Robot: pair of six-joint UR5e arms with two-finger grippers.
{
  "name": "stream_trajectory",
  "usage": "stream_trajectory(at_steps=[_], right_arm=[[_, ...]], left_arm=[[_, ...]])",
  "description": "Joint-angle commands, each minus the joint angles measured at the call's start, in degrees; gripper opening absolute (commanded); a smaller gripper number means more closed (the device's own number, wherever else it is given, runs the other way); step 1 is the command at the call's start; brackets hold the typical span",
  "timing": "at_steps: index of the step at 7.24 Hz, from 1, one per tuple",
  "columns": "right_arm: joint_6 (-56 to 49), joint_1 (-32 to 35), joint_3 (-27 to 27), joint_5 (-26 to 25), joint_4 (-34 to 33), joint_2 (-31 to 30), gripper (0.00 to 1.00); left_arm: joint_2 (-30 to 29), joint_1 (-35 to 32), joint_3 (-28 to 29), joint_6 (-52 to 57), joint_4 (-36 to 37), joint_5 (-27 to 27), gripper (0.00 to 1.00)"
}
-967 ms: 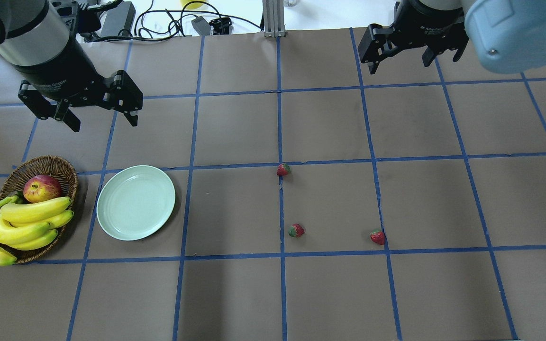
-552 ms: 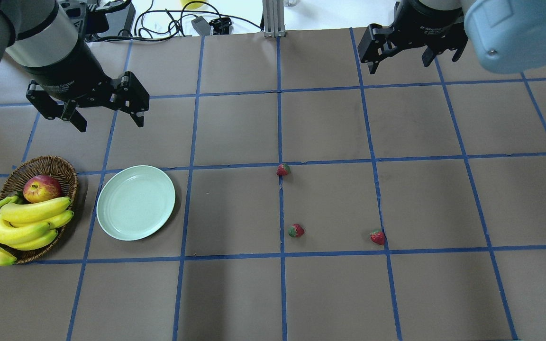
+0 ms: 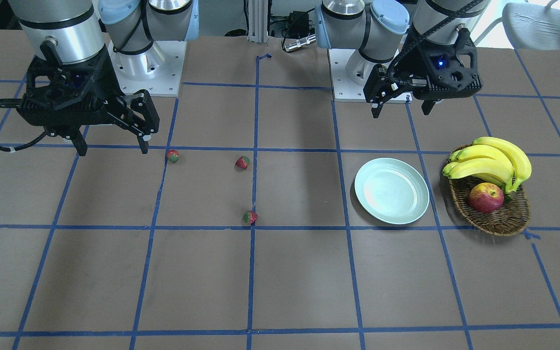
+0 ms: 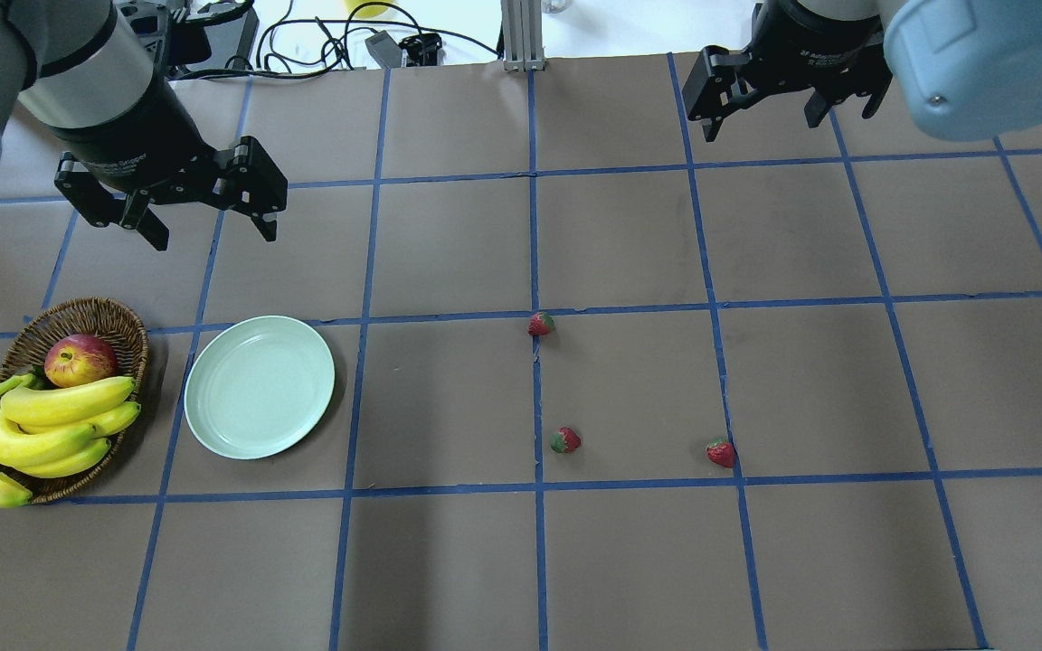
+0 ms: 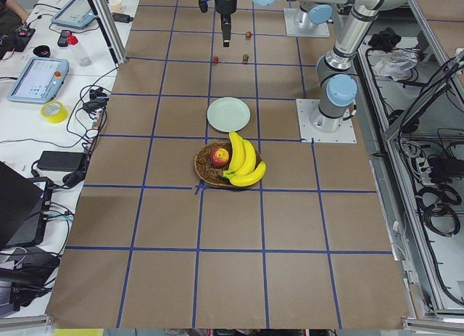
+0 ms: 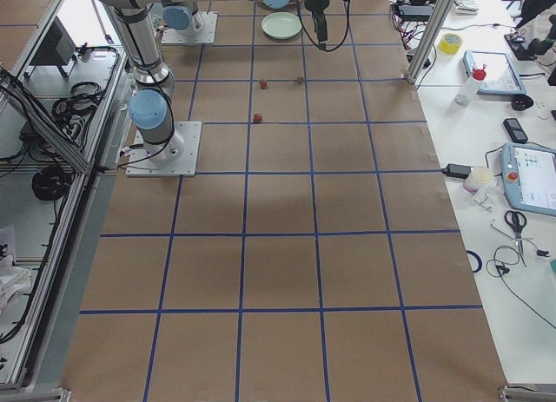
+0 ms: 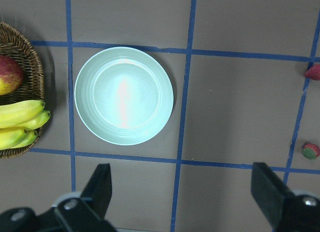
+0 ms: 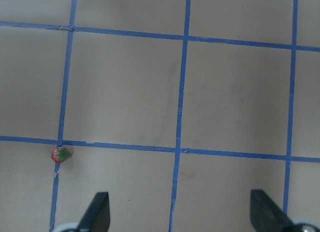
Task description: Collect all strawberries into plate
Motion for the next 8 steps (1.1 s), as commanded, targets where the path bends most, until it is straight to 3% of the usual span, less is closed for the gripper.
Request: stream_trajectory(at_steps=[1,7,8], right_arm=[[0.1,0.0,-0.1,-0.8,0.4,0.4,1.0],[0.4,1.0,-0.3,-0.8,0.8,3.8,1.0],[5.1,1.0,-0.4,-0.8,3.3,4.0,1.0]], left_arm=[[0.0,0.1,0.3,0.0,0.4,0.1,1.0],[0.2,0.1,0.1,0.1,1.2,0.7,1.0],[0.0,0.1,-0.2,0.1,1.9,0.6,1.0]])
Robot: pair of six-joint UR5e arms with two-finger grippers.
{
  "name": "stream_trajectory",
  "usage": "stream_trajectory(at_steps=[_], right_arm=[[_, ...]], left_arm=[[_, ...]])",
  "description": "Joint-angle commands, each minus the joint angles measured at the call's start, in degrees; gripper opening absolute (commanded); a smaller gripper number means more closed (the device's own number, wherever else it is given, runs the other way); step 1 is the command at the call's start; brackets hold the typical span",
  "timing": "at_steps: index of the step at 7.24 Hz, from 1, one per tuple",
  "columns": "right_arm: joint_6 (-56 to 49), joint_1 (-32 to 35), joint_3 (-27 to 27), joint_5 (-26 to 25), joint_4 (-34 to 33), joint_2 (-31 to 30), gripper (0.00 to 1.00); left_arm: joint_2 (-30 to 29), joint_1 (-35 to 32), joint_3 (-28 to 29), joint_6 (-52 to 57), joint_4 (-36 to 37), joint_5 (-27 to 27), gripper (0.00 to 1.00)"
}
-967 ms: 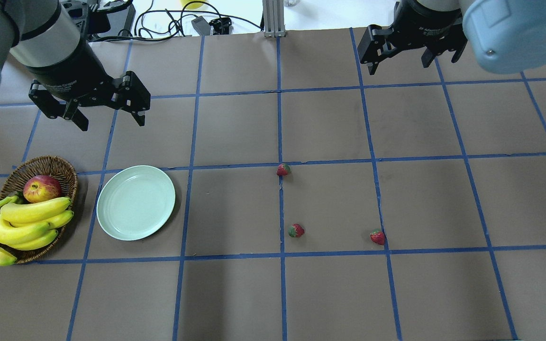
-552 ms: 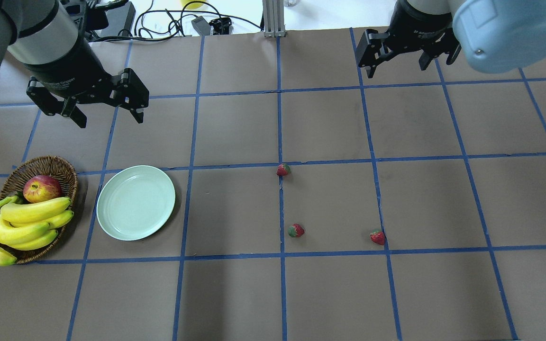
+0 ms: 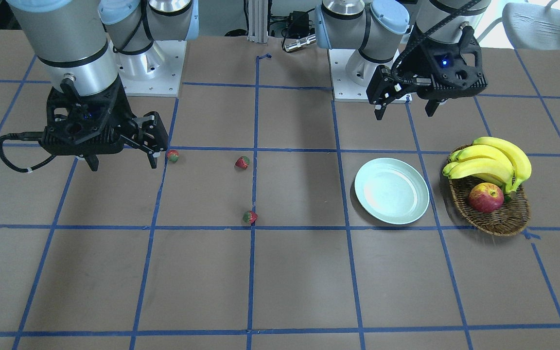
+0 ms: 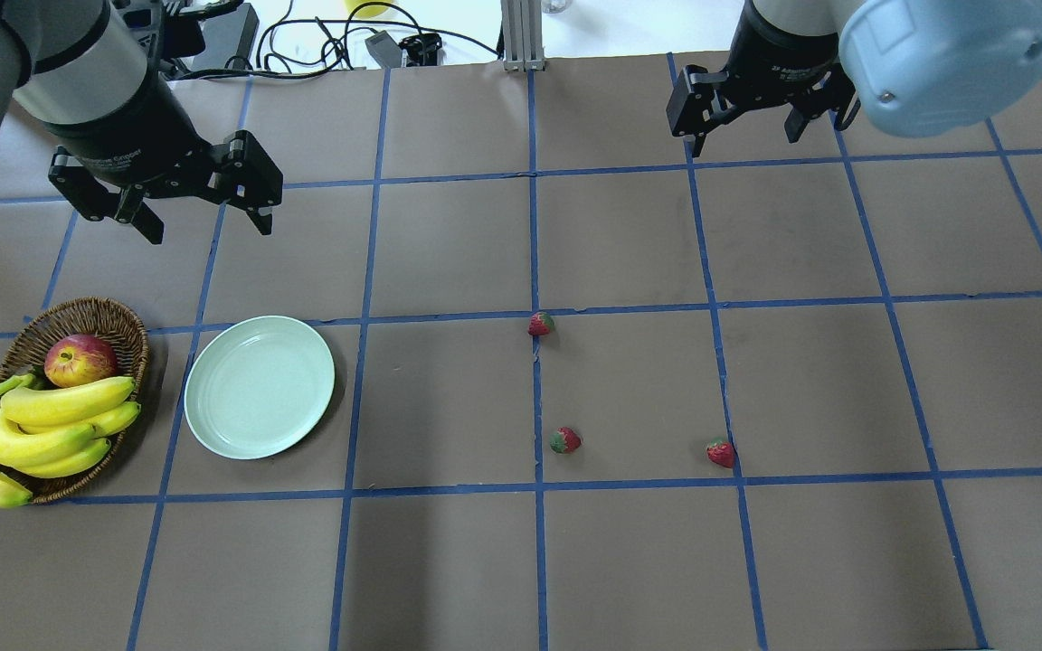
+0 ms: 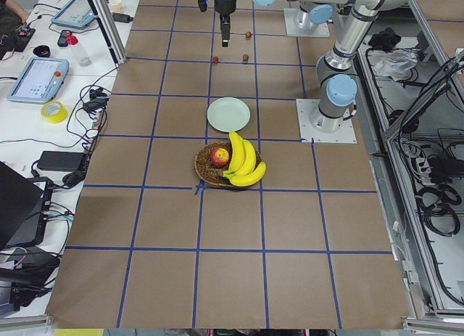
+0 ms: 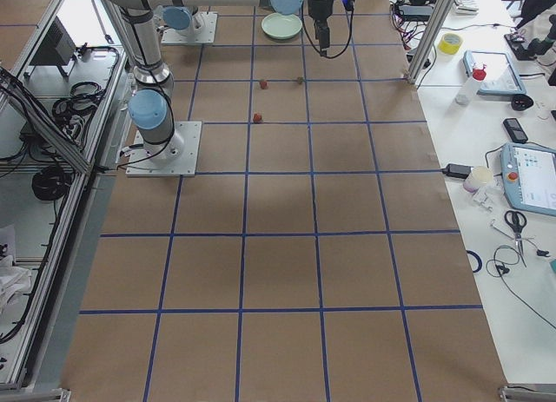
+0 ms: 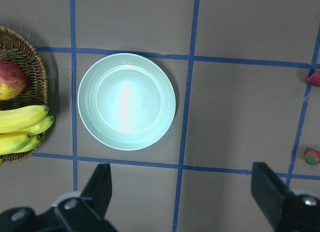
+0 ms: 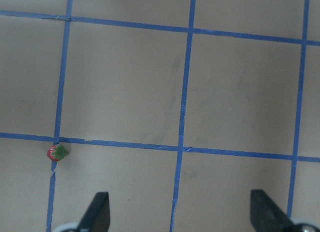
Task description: Collect all strawberries into plate
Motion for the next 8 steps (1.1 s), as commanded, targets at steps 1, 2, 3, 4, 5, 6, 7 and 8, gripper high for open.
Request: stream_trajectory(at_steps=[1,2,3,4,5,6,7,8], right_arm=[[6.8,0.0,0.0,0.2,1.5,0.6,1.0],[8.2,0.0,0.2,0.3,0.3,0.6,1.0],[8.8,0.4,1.4,1.1,-0.7,1.0,1.0],[11.9,1.5,3.7,5.2,-6.7,2.8,1.0],[16.5,2.1,3.6,7.4,-9.5,6.2,1.0],[18.4,6.0,3.5,7.4,-11.8,9.4,1.0],[18.7,9.6,3.7,6.6,-16.4,13.4,1.0],[24.9,12.1,4.0,6.5,-21.1,16.9,1.0]], left_arm=[[-0.2,0.0,-0.4,0.0,0.7,-0.1,1.0],[-0.2,0.1,-0.7,0.0,0.8,-0.2,1.0],[-0.3,0.2,-0.7,0.0,0.8,-0.1,1.0],[-0.3,0.5,-0.8,0.0,0.8,-0.1,1.0],[-0.4,0.5,-1.5,0.0,1.0,0.0,1.0],[-0.4,0.5,-1.9,0.0,1.9,0.0,1.0],[-0.4,0.5,-2.1,0.0,2.1,0.1,1.0],[-0.4,0.5,-2.4,0.0,2.2,0.1,1.0]])
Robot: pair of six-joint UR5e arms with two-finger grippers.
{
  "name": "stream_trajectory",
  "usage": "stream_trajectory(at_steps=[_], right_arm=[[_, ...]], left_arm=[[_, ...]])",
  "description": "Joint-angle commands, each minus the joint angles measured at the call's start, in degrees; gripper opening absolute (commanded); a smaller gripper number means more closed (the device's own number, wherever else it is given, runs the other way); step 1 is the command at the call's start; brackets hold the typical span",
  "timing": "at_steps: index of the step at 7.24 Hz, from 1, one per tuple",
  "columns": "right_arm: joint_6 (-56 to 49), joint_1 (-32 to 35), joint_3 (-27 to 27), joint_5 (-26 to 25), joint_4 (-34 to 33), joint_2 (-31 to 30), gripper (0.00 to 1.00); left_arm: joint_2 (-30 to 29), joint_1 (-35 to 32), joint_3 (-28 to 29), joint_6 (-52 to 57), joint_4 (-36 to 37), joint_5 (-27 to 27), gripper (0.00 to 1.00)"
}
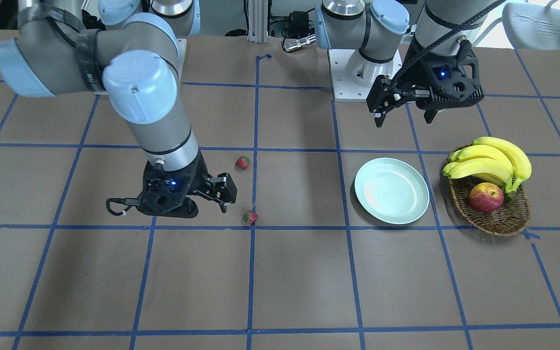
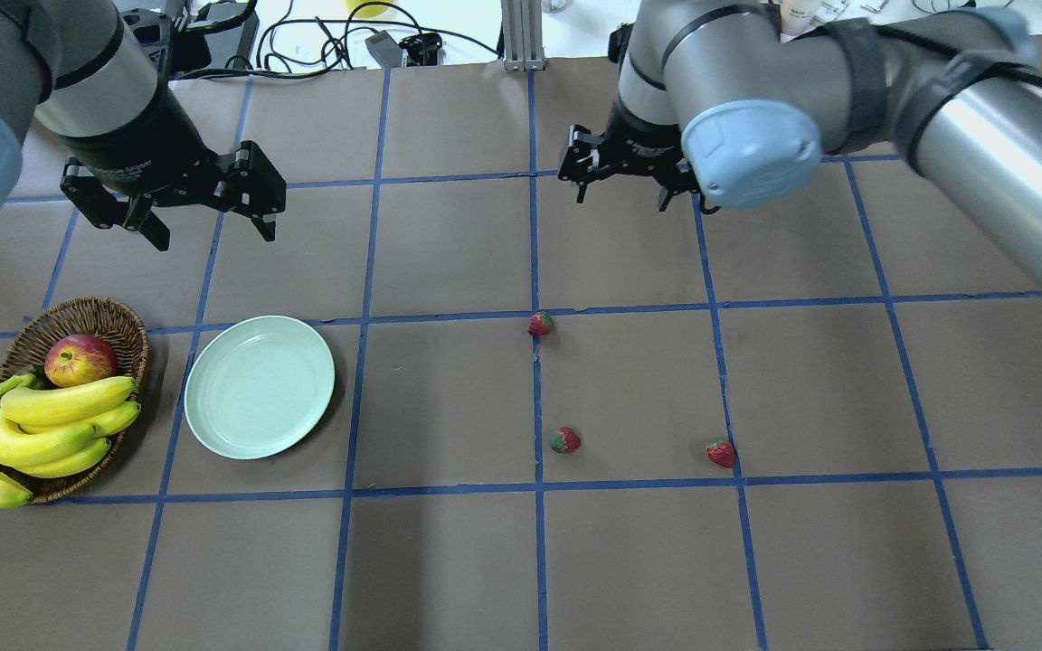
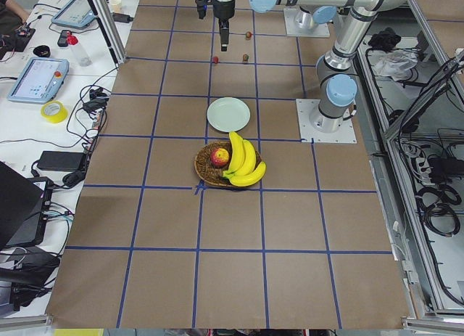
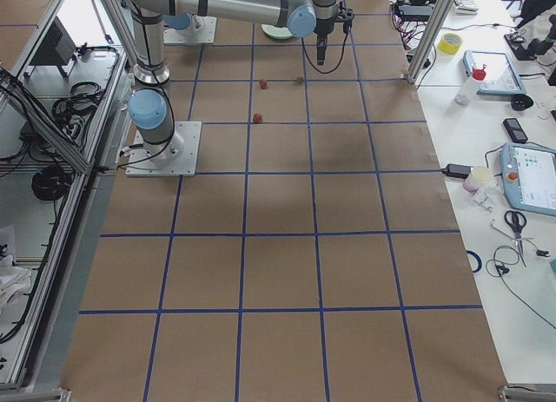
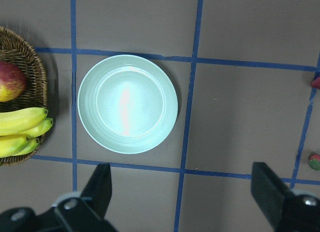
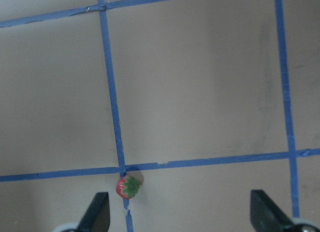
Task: Collect all strawberries into plate
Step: 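Reach the right gripper down and grasp the farthest strawberry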
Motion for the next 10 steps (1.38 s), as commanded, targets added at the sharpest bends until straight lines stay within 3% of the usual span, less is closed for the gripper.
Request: stream_trajectory(at_steps=[1,5,6,7,8,9,10], right_arm=[[7.1,4.9,0.6,-2.0,-7.3,6.7,1.0],[15.0,8.2,4.5,-1.7,-7.6,12.5,1.0],[15.0,8.2,4.6,-1.8,-7.7,12.5,0.96],[15.0,8.2,4.9,-1.6,-8.0,12.7,0.83],[14.9,8.2,5.0,-1.6,-8.0,12.7,0.41],[14.9,8.2,5.0,-1.6,-8.0,12.7,0.16],[14.6,8.2,5.2,-1.7,-8.1,12.6,0.07]], left_arm=[[0.0,0.0,-1.0,0.0,0.3,0.0,1.0],[0.0,0.0,-2.0,0.1,1.4,-0.1,1.0],[0.0,0.0,-2.4,0.1,1.7,0.0,1.0],[-0.2,-0.1,-2.4,0.1,1.8,-0.1,1.0],[-0.2,0.0,-2.4,0.1,1.8,-0.1,1.0],[-0.2,0.0,-2.4,0.1,1.8,-0.1,1.0],[-0.2,0.0,-2.4,0.1,1.8,0.0,1.0]])
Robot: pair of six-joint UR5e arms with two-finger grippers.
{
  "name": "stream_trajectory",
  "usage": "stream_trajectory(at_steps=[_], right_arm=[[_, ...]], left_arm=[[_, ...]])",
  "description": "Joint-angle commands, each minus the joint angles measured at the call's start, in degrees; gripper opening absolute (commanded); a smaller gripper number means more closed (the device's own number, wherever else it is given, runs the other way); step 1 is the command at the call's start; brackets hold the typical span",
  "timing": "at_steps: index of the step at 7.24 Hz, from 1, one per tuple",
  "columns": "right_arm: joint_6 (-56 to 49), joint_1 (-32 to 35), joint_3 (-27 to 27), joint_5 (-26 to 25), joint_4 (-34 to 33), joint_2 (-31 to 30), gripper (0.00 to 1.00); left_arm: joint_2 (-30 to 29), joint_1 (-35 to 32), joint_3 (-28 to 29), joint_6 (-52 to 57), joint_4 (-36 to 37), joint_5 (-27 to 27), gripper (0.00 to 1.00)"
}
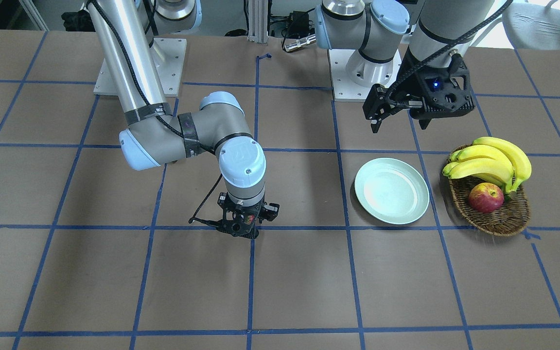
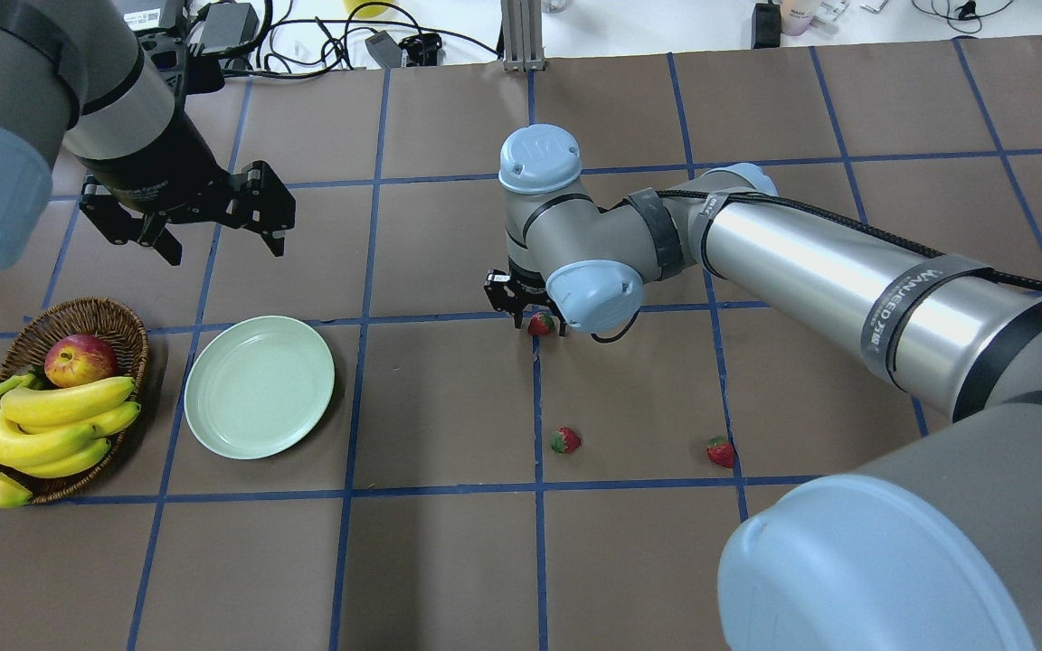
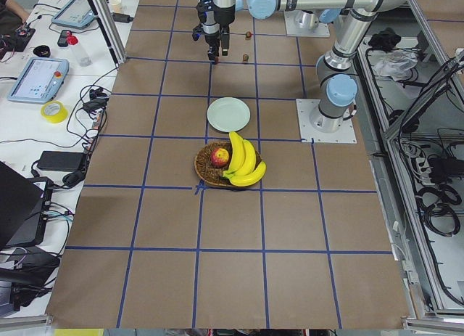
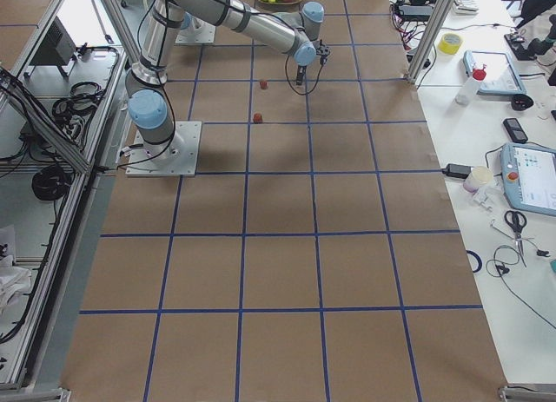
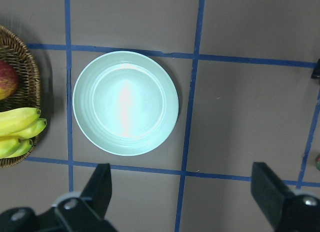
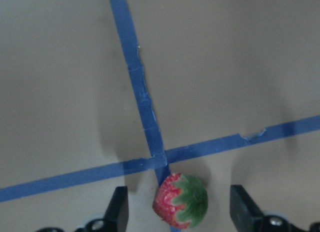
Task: Collect all strawberries into plate
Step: 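Reach the right gripper down and grasp the farthest strawberry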
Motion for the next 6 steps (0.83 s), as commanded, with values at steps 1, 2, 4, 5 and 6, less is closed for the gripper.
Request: stream_trajectory(at_steps=[1,2,4,5,6], right_arm=[[-0.8,0.0,0.1,-0.1,-0.2,-0.2,0.0],[-1.2,0.0,-0.4,-0.1,-0.1,-0.4,0.0],[-0.7,0.4,-1.1,0.0,-0.2,-0.8,0.0],[0.1,1.1,-2.6,0.7,-0.2,-0.8,0.0],[4.0,3.5,-4.4,3.8,-0.3,-0.7,0.01]], left_arm=[[0.0,0.0,-0.3,0.0,0.2,0.1,1.0],[0.0,-0.1,-0.9,0.0,1.4,0.1,1.0],[0.3,-0.1,-2.0,0.0,2.3,0.2,1.0],[0.3,-0.1,-2.3,0.0,2.5,0.2,1.0],[0.1,-0.1,-2.3,0.0,2.7,0.2,1.0]])
